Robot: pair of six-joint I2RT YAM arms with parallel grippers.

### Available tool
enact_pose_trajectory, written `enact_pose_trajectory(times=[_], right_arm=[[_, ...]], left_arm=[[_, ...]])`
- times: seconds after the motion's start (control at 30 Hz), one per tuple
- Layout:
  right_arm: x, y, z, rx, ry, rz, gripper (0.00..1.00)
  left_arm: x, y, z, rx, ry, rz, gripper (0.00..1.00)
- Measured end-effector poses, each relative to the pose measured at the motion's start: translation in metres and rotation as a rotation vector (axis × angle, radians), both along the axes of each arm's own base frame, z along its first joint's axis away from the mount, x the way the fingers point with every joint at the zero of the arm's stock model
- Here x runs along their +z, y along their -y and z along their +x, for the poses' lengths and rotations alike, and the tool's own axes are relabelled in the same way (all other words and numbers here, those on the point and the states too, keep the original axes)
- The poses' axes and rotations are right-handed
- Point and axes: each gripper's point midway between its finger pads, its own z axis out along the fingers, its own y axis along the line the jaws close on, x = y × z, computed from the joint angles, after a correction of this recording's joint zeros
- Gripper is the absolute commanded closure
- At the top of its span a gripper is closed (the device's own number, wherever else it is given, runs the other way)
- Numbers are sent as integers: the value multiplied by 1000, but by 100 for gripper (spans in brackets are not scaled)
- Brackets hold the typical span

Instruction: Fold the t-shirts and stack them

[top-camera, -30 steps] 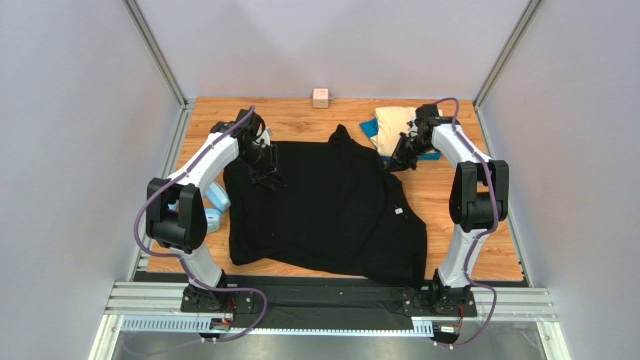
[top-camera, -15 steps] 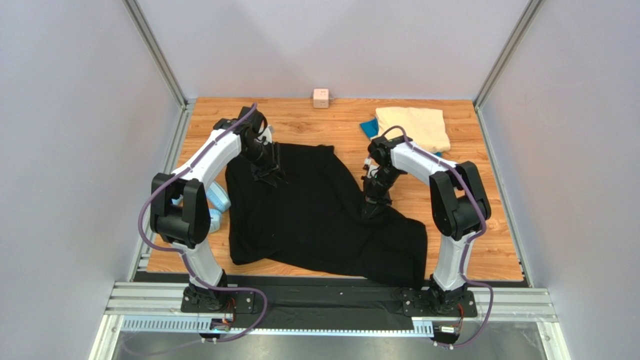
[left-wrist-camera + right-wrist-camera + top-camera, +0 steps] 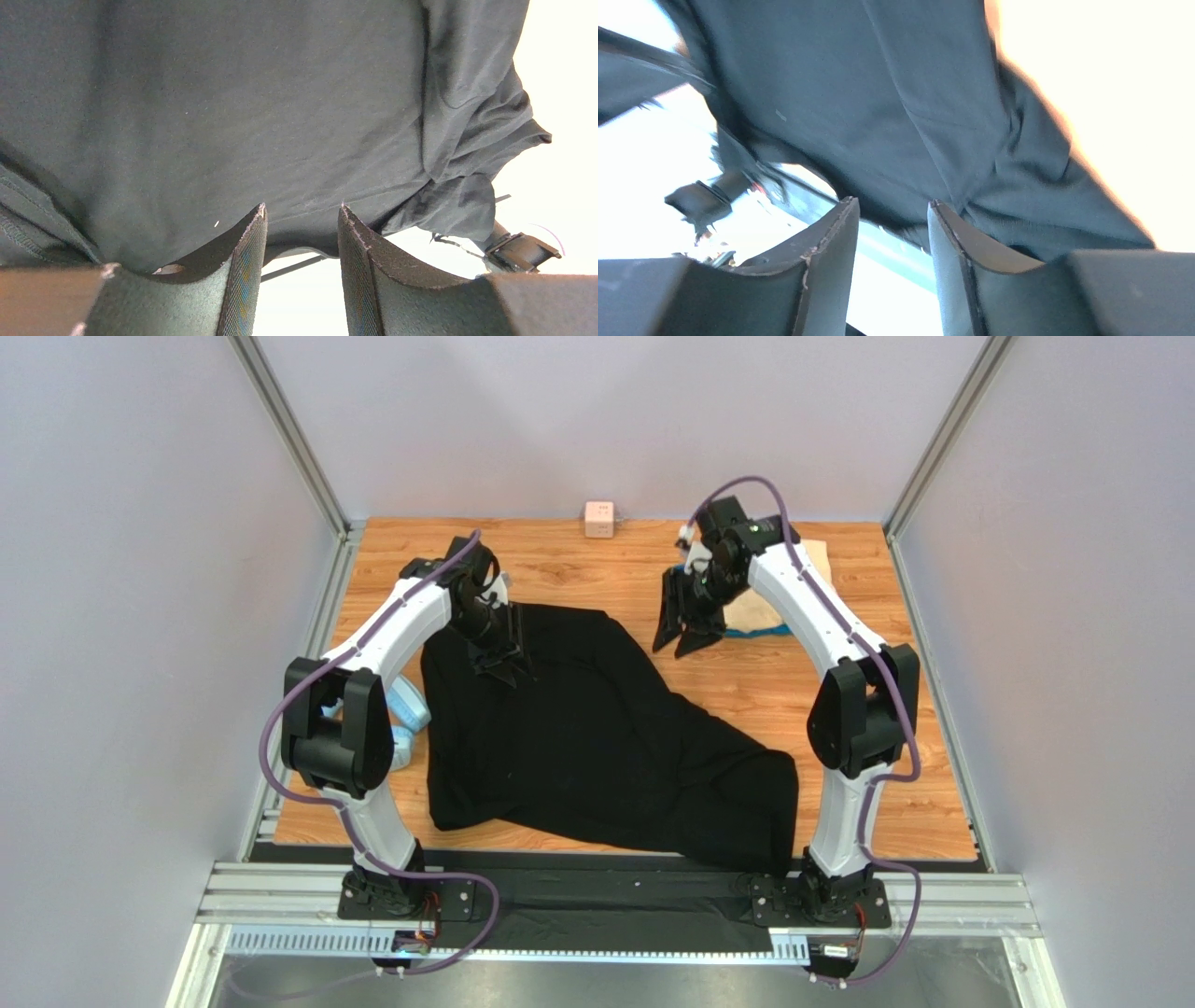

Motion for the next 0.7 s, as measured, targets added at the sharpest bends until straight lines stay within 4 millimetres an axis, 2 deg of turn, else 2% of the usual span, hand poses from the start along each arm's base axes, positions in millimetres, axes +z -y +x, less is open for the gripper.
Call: enact_pose_trajectory(times=[0.03,0.1,0.17,0.23,0.3,0.43,0.5,0.57,0.7], right_arm=[[7,-2,10,-6,28,13,52],[21,-10,43,-28,98,52,52],[18,-19,65,-38,117,76,51],[1,-28,85,-45,113,85,46],[-25,-33,98,-59,78,75,46],[-81,-37,107,-88,-16,47,47],[-99,-38,108,-101,-45,39,46],[-106,-38,108,-111,-55,37,46],[-106,-41,115,-122,-30,52,47]], left_arm=[[-1,0,-1,0,-4,2,52],[-4,-1,-4,0,-15,6,52],[-6,-2,-6,0,-23,9,52],[-8,-3,-8,1,-29,13,52],[-9,-4,-11,2,-35,14,52],[-7,-6,-16,3,-35,19,52],[-5,-7,-18,4,-35,22,52],[-4,-8,-19,5,-33,28,52],[-2,-10,-20,9,-28,38,52]])
